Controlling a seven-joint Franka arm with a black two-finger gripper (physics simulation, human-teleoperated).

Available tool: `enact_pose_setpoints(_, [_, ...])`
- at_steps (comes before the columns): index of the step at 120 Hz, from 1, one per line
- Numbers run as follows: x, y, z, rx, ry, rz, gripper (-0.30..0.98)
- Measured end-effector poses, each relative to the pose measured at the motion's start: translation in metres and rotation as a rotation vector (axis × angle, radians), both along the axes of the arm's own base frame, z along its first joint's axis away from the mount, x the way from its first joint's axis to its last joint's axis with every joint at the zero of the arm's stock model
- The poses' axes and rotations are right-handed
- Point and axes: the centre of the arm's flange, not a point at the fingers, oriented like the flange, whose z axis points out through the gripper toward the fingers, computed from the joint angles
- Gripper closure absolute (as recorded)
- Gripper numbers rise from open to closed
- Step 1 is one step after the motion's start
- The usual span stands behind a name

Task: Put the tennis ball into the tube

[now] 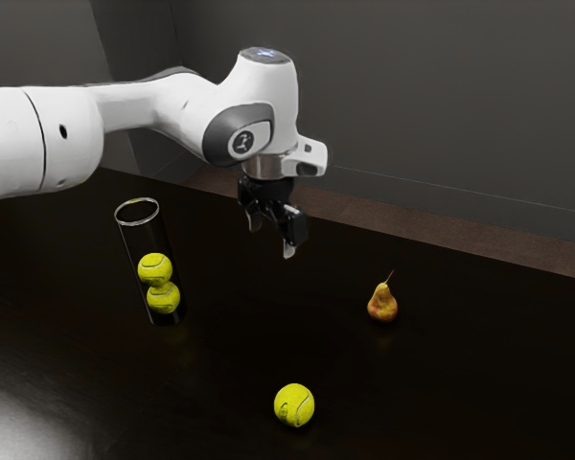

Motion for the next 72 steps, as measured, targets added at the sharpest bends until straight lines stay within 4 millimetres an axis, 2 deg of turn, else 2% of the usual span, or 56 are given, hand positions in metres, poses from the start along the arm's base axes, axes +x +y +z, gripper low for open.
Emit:
enact_pose_setpoints(13, [-0.004, 0.043, -0.026, 0.049, 0.012, 0.046, 0.00])
enact_pose_setpoints(21, [-0.007, 0.058, -0.039, 0.063, 0.010, 0.058, 0.00])
enact_pose_setpoints(36, [-0.017, 0.062, -0.053, 0.067, -0.004, 0.054, 0.00])
enact_pose_setpoints(52, [-0.041, 0.048, -0.041, 0.074, -0.053, 0.022, 0.00])
enact_pose_setpoints(65, [-0.082, 0.052, -0.050, 0.077, -0.052, 0.020, 0.00])
enact_pose_setpoints(72, [-0.091, 0.056, -0.052, 0.081, -0.072, 0.018, 0.00])
